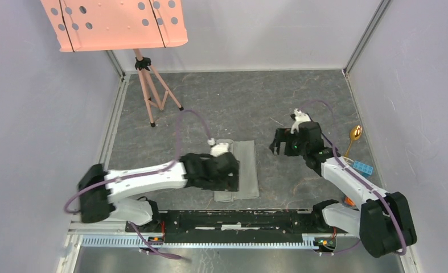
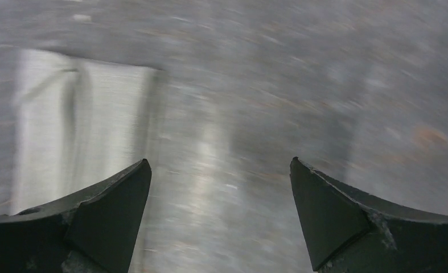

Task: Fold the napkin into a case and place the utensils inside
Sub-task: Pick up the 2/3-rectangle-folded napkin at the center of the board.

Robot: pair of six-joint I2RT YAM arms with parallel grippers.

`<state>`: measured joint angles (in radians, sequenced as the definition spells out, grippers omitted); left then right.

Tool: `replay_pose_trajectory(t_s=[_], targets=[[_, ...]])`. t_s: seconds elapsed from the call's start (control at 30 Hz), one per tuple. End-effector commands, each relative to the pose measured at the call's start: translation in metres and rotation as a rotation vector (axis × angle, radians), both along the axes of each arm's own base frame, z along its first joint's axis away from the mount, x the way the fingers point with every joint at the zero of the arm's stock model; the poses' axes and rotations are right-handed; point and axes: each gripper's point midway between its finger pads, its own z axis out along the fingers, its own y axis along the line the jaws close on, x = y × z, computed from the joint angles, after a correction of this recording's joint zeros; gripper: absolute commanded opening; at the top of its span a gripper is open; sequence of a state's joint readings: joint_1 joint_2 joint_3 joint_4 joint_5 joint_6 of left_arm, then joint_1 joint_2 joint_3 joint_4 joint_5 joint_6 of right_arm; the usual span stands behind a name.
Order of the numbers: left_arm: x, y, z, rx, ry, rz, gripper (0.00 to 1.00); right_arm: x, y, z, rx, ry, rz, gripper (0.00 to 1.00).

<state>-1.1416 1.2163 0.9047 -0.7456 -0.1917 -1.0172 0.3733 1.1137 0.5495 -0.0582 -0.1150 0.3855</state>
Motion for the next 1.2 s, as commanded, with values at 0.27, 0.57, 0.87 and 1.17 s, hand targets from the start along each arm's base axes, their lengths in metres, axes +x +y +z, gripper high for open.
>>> replay_pose_trajectory(t_s=[0.27,0.57,0.87,1.17], targets=[[-0.007,-0.131,-0.034,0.278,-0.050,-0.072,0.73,-0.024,-0.076,-0.032,-0.063,0.161,-0.179,0.98],[-0.004,-0.139,-0.058,0.385,-0.039,-0.089,0.60,-0.027,-0.070,-0.032,-0.040,0.154,-0.142,0.98],[0.002,-0.133,-0.080,0.458,-0.048,-0.096,0.49,-0.035,-0.065,-0.046,-0.020,0.169,-0.120,0.98],[0.002,-0.124,-0.096,0.514,-0.039,-0.112,0.23,-0.043,-0.045,-0.049,0.016,0.149,0.051,0.98]])
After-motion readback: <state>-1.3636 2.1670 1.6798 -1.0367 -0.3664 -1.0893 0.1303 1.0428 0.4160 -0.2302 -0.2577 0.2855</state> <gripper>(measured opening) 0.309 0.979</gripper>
